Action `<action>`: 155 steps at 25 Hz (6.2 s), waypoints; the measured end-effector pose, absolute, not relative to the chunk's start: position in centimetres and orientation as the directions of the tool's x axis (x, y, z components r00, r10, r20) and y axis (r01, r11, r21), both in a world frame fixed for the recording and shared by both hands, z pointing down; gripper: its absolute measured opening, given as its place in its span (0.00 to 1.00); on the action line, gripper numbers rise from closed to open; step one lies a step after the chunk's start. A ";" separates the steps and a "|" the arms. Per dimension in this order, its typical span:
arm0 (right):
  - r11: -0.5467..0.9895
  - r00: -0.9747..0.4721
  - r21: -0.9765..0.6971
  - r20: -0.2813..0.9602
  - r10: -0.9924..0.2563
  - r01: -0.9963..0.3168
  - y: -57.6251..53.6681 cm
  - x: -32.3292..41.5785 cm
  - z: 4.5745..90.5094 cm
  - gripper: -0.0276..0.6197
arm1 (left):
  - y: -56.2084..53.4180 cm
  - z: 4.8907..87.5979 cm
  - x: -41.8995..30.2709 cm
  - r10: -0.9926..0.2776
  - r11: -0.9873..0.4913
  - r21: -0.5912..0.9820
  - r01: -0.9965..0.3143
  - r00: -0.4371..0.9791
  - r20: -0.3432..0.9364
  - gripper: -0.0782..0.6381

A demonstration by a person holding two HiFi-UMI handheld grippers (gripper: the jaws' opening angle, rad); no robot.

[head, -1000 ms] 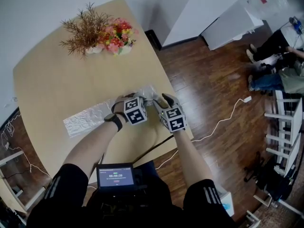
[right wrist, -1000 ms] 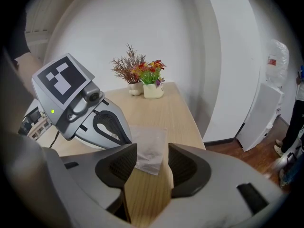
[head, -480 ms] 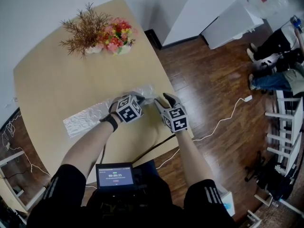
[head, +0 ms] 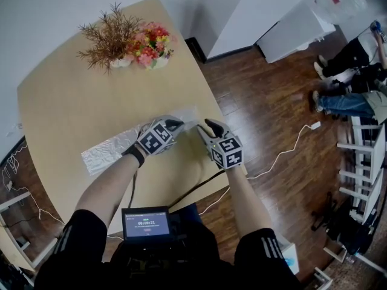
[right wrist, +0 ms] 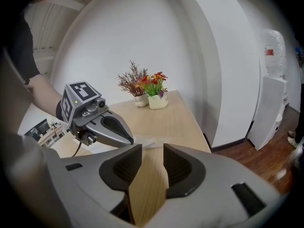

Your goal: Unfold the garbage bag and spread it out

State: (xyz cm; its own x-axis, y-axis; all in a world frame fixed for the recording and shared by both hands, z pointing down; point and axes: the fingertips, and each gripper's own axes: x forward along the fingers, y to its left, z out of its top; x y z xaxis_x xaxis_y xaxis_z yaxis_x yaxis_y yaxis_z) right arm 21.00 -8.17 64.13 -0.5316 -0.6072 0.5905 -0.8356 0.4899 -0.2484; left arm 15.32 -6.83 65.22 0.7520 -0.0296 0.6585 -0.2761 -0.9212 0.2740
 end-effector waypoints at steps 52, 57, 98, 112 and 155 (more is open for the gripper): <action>0.606 -0.667 -0.296 0.452 -0.592 -0.739 -8.5 16.0 59.3 0.07 | -6.3 61.5 16.6 -0.149 -0.985 -0.038 -0.166 0.727 0.670 0.11; 0.599 -0.661 -0.293 0.441 -0.607 -0.745 -8.5 16.5 59.0 0.08 | -6.3 60.8 16.1 -0.166 -0.982 -0.040 -0.184 0.743 0.649 0.11; 0.788 -0.816 -0.311 0.436 -0.378 -0.531 -6.1 12.2 58.2 0.07 | -3.9 60.0 13.3 -0.091 -0.983 -0.180 0.037 0.753 0.651 0.11; 0.753 -0.787 -0.296 0.426 -0.446 -0.588 -6.8 12.9 57.8 0.07 | -4.7 59.4 12.1 -0.127 -0.989 -0.137 -0.053 0.779 0.614 0.11; 0.564 -0.549 -0.177 0.576 -0.606 -0.807 -9.2 19.6 61.2 0.07 | -9.4 59.4 4.9 -0.254 -0.964 -0.108 -0.242 0.731 0.633 0.11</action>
